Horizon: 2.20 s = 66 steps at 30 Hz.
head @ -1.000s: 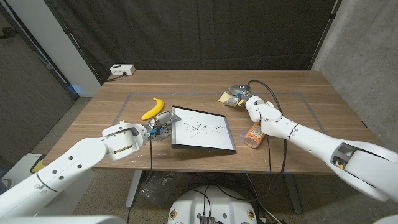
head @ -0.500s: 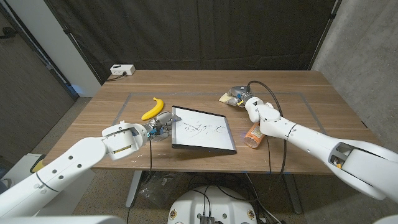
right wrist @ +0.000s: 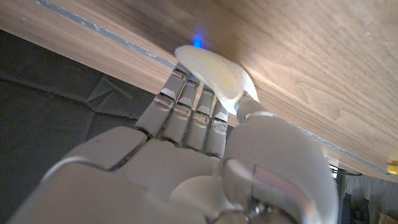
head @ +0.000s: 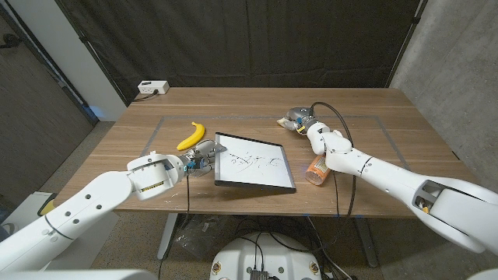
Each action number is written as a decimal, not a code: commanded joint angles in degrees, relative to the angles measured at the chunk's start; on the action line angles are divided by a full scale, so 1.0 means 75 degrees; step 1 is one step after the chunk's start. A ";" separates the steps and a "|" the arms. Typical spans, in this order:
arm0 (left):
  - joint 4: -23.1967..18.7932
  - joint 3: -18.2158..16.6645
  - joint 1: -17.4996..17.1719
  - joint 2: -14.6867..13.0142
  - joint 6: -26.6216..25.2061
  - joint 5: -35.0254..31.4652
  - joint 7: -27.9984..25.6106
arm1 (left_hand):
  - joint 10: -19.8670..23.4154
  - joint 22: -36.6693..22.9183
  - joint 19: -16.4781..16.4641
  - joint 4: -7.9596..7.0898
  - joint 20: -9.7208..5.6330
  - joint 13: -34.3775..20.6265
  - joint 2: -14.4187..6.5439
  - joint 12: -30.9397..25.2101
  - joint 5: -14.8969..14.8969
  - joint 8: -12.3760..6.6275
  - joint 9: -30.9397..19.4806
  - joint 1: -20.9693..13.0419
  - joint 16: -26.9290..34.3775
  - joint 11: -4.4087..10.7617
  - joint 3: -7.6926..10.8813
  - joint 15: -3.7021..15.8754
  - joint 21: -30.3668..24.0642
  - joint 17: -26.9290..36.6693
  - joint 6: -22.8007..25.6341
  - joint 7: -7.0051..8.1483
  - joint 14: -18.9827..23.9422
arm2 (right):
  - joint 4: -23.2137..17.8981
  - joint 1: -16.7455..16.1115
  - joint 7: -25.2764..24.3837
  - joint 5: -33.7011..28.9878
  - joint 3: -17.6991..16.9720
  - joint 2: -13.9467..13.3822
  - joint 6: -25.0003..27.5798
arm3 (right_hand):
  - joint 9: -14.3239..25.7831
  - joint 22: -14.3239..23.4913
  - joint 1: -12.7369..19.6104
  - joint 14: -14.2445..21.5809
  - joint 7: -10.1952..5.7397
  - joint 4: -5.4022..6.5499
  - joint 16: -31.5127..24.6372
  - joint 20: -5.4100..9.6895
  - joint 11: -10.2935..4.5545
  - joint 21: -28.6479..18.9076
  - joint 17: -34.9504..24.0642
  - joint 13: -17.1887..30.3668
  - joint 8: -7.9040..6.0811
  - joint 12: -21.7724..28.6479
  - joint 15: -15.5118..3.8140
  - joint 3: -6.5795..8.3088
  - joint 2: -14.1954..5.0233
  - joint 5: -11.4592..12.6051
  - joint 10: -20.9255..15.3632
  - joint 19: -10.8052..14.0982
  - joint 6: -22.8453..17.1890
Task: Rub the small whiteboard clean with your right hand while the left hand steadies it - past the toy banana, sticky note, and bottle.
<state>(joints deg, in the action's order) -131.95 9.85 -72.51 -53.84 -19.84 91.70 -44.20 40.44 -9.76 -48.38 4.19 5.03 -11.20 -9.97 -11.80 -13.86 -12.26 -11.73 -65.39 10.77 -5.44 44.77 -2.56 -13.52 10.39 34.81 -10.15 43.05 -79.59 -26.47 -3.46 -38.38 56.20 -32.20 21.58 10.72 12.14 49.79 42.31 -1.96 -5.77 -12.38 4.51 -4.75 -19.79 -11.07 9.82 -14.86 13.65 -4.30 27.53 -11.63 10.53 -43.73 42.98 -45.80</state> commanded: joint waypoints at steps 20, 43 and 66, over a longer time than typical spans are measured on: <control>0.0204 0.0243 0.0478 0.0091 -0.0217 0.0091 -0.0204 | 0.0049 -0.0039 0.0063 -0.0012 0.0055 -0.0018 -0.0019 0.0032 -0.0050 0.0062 0.0000 0.0047 -0.0005 0.0035 0.0124 -0.0015 0.0048 0.0026 0.0086 -0.0169 -0.0042 | -0.3151 -0.2202 -0.1671 0.0156 -0.1584 -0.1735 -0.1532 | 0.0007 0.0050 0.0103 0.0036 -0.0256 0.0114 0.0021 0.0871 -0.0012 -0.0118 -0.0050 0.0027 0.0108 -0.0016 -0.0712 0.0177 0.0084 -0.0064 -0.0214 0.0037 -0.0345; 0.0124 0.0152 0.0469 -0.0025 -0.0199 0.0220 -0.0274 | 0.0078 -0.0043 0.0058 -0.0001 0.0077 -0.0019 -0.0010 0.0034 -0.0053 0.0068 0.0003 0.0095 0.0001 0.0014 0.0176 -0.0019 0.0068 0.0023 0.0140 -0.0166 -0.0029 | -0.4180 -0.4327 -0.2623 0.0642 -0.3101 -0.2680 -0.2994 | 0.0013 0.0058 0.0072 0.0036 -0.0311 0.0191 0.0067 0.0896 -0.0067 -0.0153 -0.0038 0.0027 0.0185 -0.0066 -0.0718 0.0226 0.0110 -0.0085 -0.0287 -0.0008 -0.0442; 0.0653 0.0533 0.1177 0.0048 -0.0582 0.0396 0.0181 | 0.0117 -0.0044 0.0039 0.0005 0.0082 -0.0019 -0.0006 0.0034 -0.0056 0.0084 0.0005 0.0153 0.0006 0.0022 0.0228 -0.0015 0.0082 0.0019 0.0167 -0.0159 0.0003 | -0.3759 -0.4661 -0.2858 -0.0133 -0.2826 -0.2465 -0.4003 | 0.0023 0.0070 0.0031 0.0078 -0.0337 0.0261 0.0080 0.0877 -0.0091 -0.0192 -0.0044 0.0033 0.0252 -0.0099 -0.0714 0.0260 0.0125 -0.0085 -0.0365 -0.0051 -0.0492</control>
<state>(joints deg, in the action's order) -129.38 12.30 -66.49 -53.85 -22.56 94.12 -45.32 40.85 -10.03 -48.07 4.11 5.34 -11.20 -9.67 -11.80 -13.97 -11.63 -11.73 -64.33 10.77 -5.23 45.96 -2.77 -13.06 10.41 35.43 -10.15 42.85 -110.31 -62.19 -26.39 -38.94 33.48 -51.05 -2.10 10.82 12.39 50.23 42.60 -4.10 -4.09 -11.98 4.61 -5.56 -21.01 -11.34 9.87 -13.25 13.25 -4.39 29.35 -11.15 9.80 -46.13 42.82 -48.73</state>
